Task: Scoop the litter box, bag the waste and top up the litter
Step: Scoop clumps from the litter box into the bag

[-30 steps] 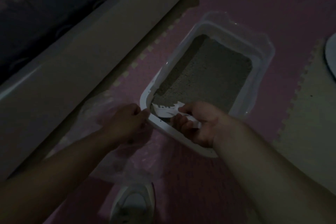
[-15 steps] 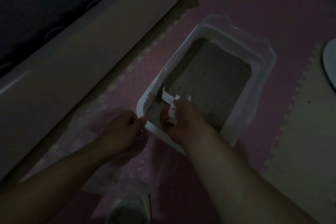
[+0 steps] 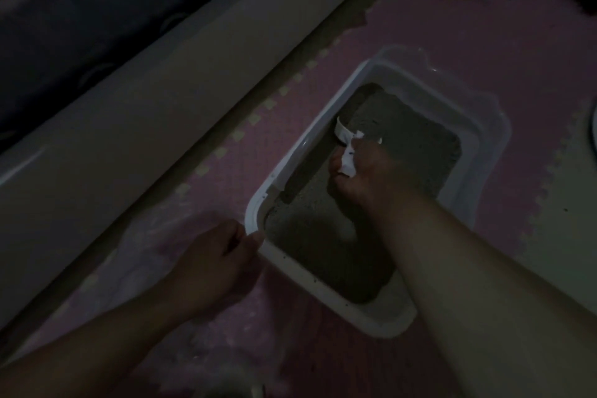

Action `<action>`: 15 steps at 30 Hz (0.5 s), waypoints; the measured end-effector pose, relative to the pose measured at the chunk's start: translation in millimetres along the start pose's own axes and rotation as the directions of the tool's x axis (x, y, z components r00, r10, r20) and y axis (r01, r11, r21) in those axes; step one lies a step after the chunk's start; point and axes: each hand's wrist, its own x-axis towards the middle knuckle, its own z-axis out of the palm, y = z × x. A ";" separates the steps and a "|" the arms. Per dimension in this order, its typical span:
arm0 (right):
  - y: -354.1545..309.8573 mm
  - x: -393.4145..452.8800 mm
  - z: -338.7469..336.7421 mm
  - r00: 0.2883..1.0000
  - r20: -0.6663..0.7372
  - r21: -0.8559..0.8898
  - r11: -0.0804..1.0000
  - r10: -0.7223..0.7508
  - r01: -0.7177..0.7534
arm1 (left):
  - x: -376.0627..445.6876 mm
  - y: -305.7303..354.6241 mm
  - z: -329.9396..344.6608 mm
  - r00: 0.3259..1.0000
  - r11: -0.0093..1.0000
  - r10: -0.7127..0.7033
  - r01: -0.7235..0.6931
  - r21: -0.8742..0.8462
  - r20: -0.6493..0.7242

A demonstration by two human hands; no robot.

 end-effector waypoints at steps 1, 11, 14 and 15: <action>-6.3 6.2 1.8 1.000 0.000 -0.048 0.999 -0.011 0.011 | 0.9 -1.1 0.0 1.000 1.000 -0.001 0.001 -0.013 0.000; -19.8 18.4 4.3 0.997 0.076 -0.087 0.996 -0.019 0.025 | 7.9 -2.0 1.9 0.999 0.993 -0.034 0.038 -0.110 0.038; -10.4 29.0 -9.8 0.984 0.056 -0.239 0.955 -0.169 0.178 | 6.9 -0.6 1.4 0.995 0.975 -0.062 0.077 -0.208 0.079; -6.8 29.6 -13.8 0.979 0.064 -0.251 0.946 -0.195 0.205 | 6.8 0.2 2.3 0.993 0.965 -0.079 0.099 -0.245 0.088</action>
